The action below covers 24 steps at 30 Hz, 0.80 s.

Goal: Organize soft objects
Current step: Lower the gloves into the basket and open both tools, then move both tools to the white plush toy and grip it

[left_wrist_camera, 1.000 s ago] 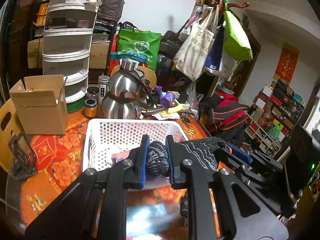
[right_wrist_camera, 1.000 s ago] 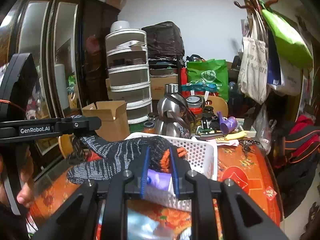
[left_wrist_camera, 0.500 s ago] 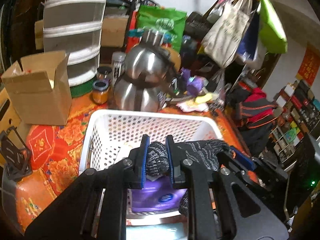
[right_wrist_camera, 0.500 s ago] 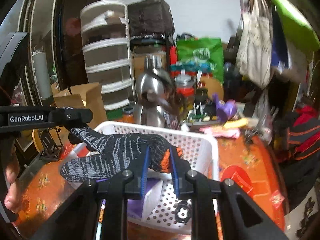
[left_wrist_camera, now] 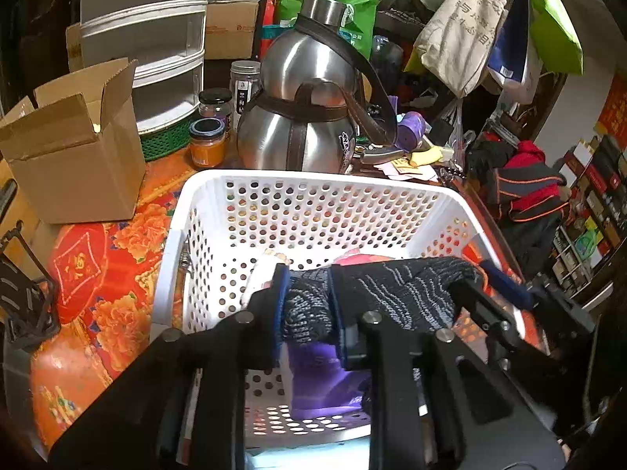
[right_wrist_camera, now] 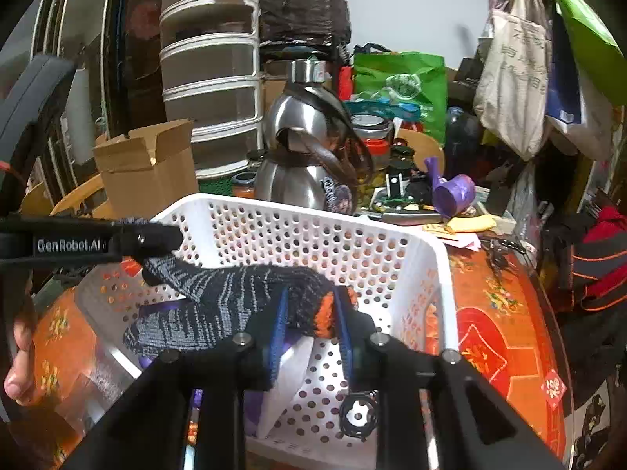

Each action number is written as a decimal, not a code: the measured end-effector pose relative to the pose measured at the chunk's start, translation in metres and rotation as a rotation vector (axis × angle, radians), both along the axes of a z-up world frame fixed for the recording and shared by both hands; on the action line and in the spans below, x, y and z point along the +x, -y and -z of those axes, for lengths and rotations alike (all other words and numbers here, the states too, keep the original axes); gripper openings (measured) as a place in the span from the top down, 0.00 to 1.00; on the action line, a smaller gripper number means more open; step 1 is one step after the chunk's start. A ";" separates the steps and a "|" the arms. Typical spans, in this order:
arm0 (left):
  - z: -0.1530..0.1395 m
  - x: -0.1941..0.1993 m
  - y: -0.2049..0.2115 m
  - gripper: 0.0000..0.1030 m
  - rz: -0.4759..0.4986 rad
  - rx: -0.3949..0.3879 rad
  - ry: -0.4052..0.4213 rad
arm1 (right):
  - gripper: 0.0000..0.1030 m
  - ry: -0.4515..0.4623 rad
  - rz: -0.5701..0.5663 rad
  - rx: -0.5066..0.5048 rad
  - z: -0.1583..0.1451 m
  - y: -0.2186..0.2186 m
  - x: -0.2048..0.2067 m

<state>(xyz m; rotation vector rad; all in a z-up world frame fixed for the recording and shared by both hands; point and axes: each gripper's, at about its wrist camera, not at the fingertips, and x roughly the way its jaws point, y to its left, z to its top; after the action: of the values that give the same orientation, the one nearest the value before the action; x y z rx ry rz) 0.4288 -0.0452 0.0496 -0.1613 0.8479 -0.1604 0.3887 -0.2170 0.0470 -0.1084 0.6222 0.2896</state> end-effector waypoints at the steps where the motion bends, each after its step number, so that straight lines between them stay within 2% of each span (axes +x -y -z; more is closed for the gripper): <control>1: 0.000 -0.001 0.000 0.75 -0.002 0.006 0.003 | 0.62 0.006 0.012 0.000 0.000 0.001 -0.001; 2: 0.000 -0.003 -0.001 0.68 -0.004 0.012 0.006 | 0.56 0.011 0.024 -0.002 0.000 0.002 -0.003; 3: 0.001 -0.005 -0.003 0.62 -0.007 0.012 0.013 | 0.42 0.021 0.030 0.000 -0.001 0.003 -0.005; 4: 0.000 -0.008 -0.005 0.46 -0.010 0.011 0.020 | 0.31 0.034 0.041 0.002 -0.002 0.005 -0.008; 5: -0.001 -0.011 -0.008 0.31 -0.021 0.015 0.037 | 0.28 0.044 0.048 0.002 -0.004 0.007 -0.010; 8: -0.007 -0.022 -0.013 0.16 -0.040 0.032 0.085 | 0.23 0.054 0.064 0.005 -0.007 0.013 -0.015; 10: -0.009 -0.026 -0.017 0.14 -0.045 0.033 0.097 | 0.16 0.061 0.075 0.004 -0.009 0.017 -0.018; 15: -0.009 -0.036 -0.020 0.13 -0.055 0.040 0.103 | 0.10 0.041 0.090 0.020 -0.010 0.023 -0.020; 20: -0.008 -0.053 -0.022 0.13 -0.069 0.047 0.115 | 0.09 0.048 0.088 0.012 -0.013 0.024 -0.031; 24: -0.011 -0.073 -0.017 0.13 -0.081 0.091 0.136 | 0.09 0.043 0.074 0.021 -0.018 0.024 -0.045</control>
<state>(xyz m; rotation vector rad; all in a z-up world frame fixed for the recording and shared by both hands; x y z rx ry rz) 0.3557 -0.0277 0.0606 -0.0981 0.7104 -0.0555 0.3434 -0.2413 0.0648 -0.0714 0.5792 0.2216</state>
